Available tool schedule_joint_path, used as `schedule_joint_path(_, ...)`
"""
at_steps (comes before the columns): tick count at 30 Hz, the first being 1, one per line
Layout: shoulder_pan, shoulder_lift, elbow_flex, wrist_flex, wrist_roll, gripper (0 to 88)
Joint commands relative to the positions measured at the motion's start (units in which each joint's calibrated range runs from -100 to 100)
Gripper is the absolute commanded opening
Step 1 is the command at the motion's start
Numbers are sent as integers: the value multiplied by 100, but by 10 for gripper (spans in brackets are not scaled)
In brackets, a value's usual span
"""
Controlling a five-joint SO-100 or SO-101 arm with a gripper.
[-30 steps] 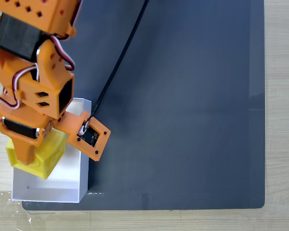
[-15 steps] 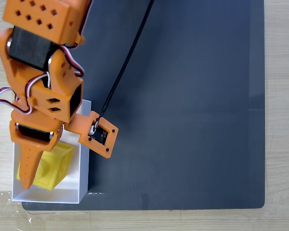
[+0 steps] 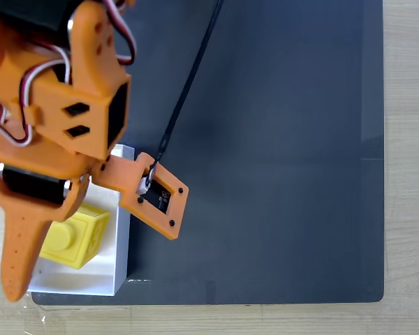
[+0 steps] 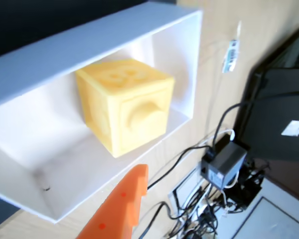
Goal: Grasp a yellow block and put it in the box
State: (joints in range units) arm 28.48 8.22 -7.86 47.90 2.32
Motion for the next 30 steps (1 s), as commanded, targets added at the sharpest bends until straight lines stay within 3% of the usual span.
schedule_joint_path(1,-154,-1406,-168,803,-479,243)
schedule_joint_path(6,-911,-3110,-78,2348,-972,2)
schedule_joint_path(10,-1703,-4356,772,3220,-977,23)
schedule_joint_path(14,-2115,-5703,2645,3264,-967,23)
schedule_joint_path(23,-2326,-8974,6978,2819,-217,23)
schedule_joint_path(30,-2275,-10805,9185,2801,103,23)
